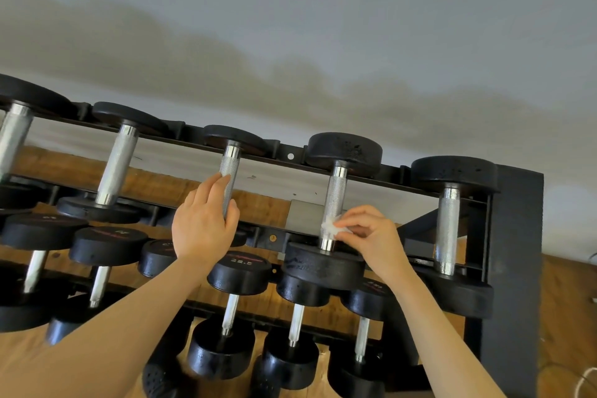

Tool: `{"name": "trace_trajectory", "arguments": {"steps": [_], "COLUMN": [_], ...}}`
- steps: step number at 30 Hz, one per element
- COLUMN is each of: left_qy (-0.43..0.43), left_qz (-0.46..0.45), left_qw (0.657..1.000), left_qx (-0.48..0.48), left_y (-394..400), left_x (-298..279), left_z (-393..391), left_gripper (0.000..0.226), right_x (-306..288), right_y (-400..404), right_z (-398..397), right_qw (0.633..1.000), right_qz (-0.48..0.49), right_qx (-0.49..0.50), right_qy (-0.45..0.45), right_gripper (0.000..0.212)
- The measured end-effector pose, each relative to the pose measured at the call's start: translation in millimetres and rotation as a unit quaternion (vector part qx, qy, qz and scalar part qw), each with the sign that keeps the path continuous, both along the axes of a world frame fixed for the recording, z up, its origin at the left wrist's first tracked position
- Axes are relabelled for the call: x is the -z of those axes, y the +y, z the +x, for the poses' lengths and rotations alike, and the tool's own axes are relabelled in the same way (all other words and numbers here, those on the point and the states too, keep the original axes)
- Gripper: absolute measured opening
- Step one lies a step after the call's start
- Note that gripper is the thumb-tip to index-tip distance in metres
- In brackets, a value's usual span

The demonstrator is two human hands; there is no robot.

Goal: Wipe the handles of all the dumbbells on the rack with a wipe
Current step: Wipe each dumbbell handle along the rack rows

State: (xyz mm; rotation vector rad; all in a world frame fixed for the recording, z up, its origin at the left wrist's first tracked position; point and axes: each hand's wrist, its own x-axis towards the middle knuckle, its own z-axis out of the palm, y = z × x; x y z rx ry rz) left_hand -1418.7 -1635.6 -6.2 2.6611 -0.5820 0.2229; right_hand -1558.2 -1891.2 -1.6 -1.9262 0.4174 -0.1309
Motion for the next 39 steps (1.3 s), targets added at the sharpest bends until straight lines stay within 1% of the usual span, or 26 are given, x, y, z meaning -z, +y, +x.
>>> {"name": "trace_trajectory", "arguments": {"steps": [2,3,7,8,10,12,13,15,17,19,22,25,27,29,31,33,36,37,39], "left_qy": [0.001,0.002,0.006,0.006,0.006,0.005,0.005,0.007,0.009,0.008,0.004,0.003,0.003,0.003,0.005,0.008,0.012,0.014,0.016], "left_qz": [-0.001,-0.001,0.002,0.003,0.003,0.003,0.003,0.003,0.004,0.007,0.012,0.012,0.009,0.008,0.009,0.009,0.005,0.003,0.001], "left_qw": [1.0,1.0,1.0,1.0,1.0,1.0,1.0,1.0,1.0,1.0,1.0,1.0,1.0,1.0,1.0,1.0,1.0,1.0,1.0], "left_qx": [0.002,0.002,0.001,0.001,0.001,0.001,0.002,0.001,0.0,-0.002,-0.005,-0.003,-0.003,-0.003,-0.005,-0.007,-0.009,-0.01,-0.011], "left_y": [0.3,0.3,0.1,0.1,0.0,0.2,0.3,0.3,0.4,0.3,-0.6,-0.9,-0.8,-1.3,-1.4,-1.5,-1.7,-1.9,-1.7], "left_x": [-0.2,0.0,0.7,0.8,0.9,0.8,1.1,1.9,2.0,1.4,-0.4,-0.6,-1.4,-1.9,-2.4,-2.9,-3.7,-4.0,-3.8], "left_z": [0.1,-0.1,0.0,-0.1,-0.1,0.1,0.1,-0.2,-0.1,0.0,0.3,-0.7,-1.1,-1.4,-1.5,-1.6,-2.0,-2.2,-2.0], "left_gripper": [0.042,0.042,0.042,0.042,0.042,0.042,0.042,0.042,0.042,0.041,0.041,0.041,0.04,0.039,0.039,0.039,0.039,0.039,0.039], "right_x": [1.8,3.3,6.0,5.5,3.9,2.6,2.8,4.0,2.9,2.1,1.9,1.8,2.2,2.5,3.6,3.5,2.0,1.9,2.5], "right_y": [4.5,5.9,-2.4,-4.5,-5.3,-3.0,-2.7,-5.5,-6.7,-5.4,-3.3,-2.9,-1.4,-1.8,-3.8,-5.3,-4.7,-4.2,-4.0], "right_z": [-1.1,-3.3,-7.7,-6.1,-0.8,4.2,4.9,2.0,-3.5,-7.1,-3.1,2.5,0.3,-4.3,-7.0,-4.0,4.4,5.1,1.3], "right_qw": [0.999,0.998,0.997,0.997,0.999,0.997,0.996,0.997,0.994,0.99,0.995,0.991,0.989,0.985,0.982,0.986,0.987,0.987,0.987], "right_qz": [0.038,0.048,0.034,0.03,0.026,0.042,0.053,0.062,0.064,0.072,0.065,0.1,0.12,0.13,0.133,0.125,0.12,0.119,0.121], "right_qx": [0.03,0.027,-0.031,-0.029,0.009,0.057,0.066,0.033,-0.027,-0.042,0.008,0.064,0.053,0.012,-0.01,0.017,0.086,0.09,0.058], "right_qy": [-0.016,-0.015,0.063,0.066,0.039,0.007,0.003,0.027,0.083,0.114,0.08,0.056,0.074,0.115,0.134,0.113,0.068,0.065,0.084], "right_gripper": [0.027,0.028,0.025,0.024,0.025,0.027,0.027,0.025,0.021,0.019,0.019,0.02,0.019,0.018,0.017,0.017,0.017,0.016,0.017]}}
